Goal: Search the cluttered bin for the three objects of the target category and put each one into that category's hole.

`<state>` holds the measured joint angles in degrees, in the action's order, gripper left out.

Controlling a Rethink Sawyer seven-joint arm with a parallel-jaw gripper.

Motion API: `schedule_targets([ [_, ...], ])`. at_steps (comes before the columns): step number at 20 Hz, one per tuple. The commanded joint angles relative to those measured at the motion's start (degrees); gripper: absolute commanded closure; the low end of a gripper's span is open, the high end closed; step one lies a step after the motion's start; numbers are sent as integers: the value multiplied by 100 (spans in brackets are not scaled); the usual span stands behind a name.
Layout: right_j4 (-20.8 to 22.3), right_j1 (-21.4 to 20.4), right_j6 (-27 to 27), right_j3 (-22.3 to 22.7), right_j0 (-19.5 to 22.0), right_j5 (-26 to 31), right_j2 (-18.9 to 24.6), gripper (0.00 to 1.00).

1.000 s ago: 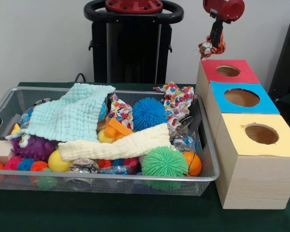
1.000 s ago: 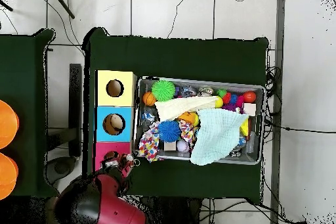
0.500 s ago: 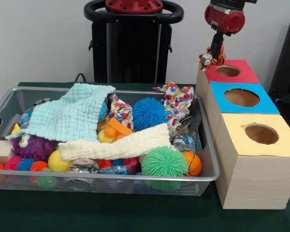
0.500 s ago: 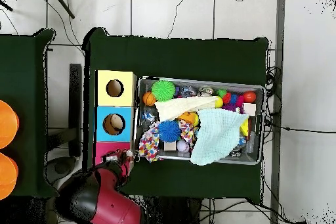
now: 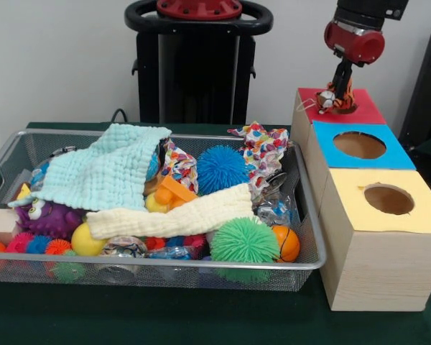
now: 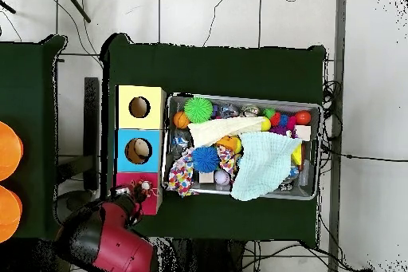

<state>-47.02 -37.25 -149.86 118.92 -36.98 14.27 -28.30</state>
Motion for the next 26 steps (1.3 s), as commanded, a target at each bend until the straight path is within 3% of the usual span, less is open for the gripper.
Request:
schedule_targets([
  [1, -569, 460, -1890, -516, 23, -239, 446, 100],
  [8, -705, 377, -1775, -184, 254, -759, 898, 100],
  [17, -773, 327, -1738, -22, 252, -866, 1000, 100],
  [26, -661, 352, -1837, 169, 733, -1591, 1777, 100],
])
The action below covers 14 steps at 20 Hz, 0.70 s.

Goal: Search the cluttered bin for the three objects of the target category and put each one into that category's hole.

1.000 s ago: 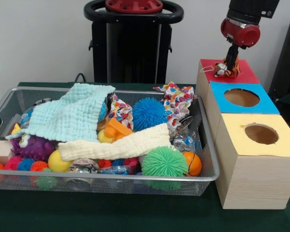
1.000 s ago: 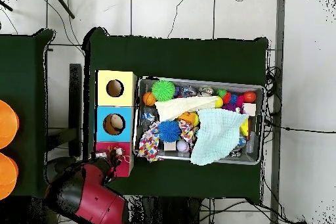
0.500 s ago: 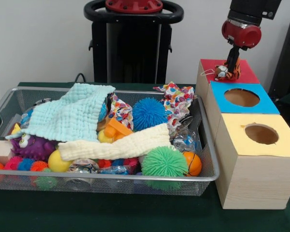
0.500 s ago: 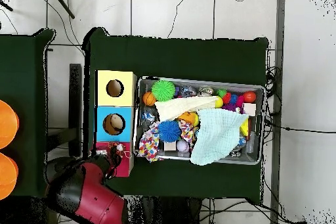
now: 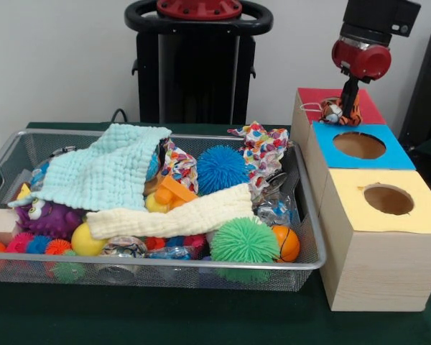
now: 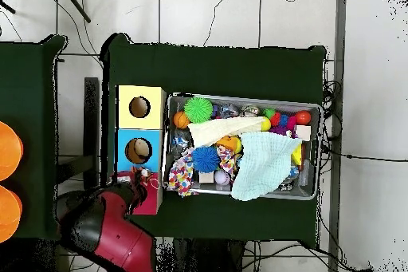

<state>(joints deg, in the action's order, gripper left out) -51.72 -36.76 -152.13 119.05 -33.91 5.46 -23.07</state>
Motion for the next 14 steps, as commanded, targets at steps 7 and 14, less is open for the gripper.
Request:
schedule_targets([
  [7, -252, 196, -1694, 362, 290, -707, 1267, 100],
  [14, -379, 72, -1702, 513, 44, -511, 1082, 100],
])
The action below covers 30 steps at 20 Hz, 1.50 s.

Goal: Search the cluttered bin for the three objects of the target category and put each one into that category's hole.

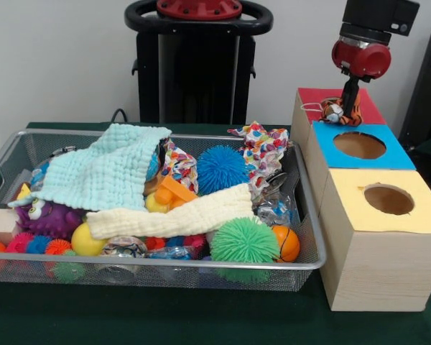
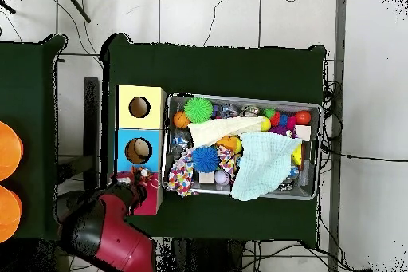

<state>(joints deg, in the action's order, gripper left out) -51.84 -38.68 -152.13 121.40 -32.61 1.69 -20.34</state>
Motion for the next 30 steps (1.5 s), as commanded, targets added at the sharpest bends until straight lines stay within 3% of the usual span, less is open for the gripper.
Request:
schedule_targets([
  [1, -365, 229, -1697, 317, -81, -137, 819, 100],
  [20, -485, -102, -1689, 729, -217, -154, 914, 100],
  [27, -569, -106, -1641, 565, -675, 461, 292, 100],
  [30, -564, -149, -1622, 579, -696, 532, 241, 100],
])
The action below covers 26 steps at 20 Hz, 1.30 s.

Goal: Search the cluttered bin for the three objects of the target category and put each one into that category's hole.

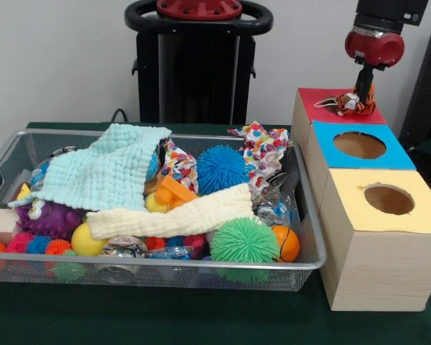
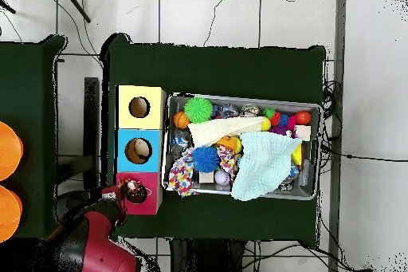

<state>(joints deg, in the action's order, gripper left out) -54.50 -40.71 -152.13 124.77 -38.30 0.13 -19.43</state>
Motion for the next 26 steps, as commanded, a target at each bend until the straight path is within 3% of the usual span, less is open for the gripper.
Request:
schedule_targets([
  [1, -300, 31, -1615, 270, -123, 686, 159, 100],
  [8, -258, -234, -1515, 659, 203, 294, 589, 100],
  [17, 11, -533, -1218, 991, 684, 120, 765, 100],
  [22, 51, -615, -1162, 1050, 723, 173, 724, 100],
  [26, 154, -584, -1195, 1116, 1025, -112, 1040, 100],
])
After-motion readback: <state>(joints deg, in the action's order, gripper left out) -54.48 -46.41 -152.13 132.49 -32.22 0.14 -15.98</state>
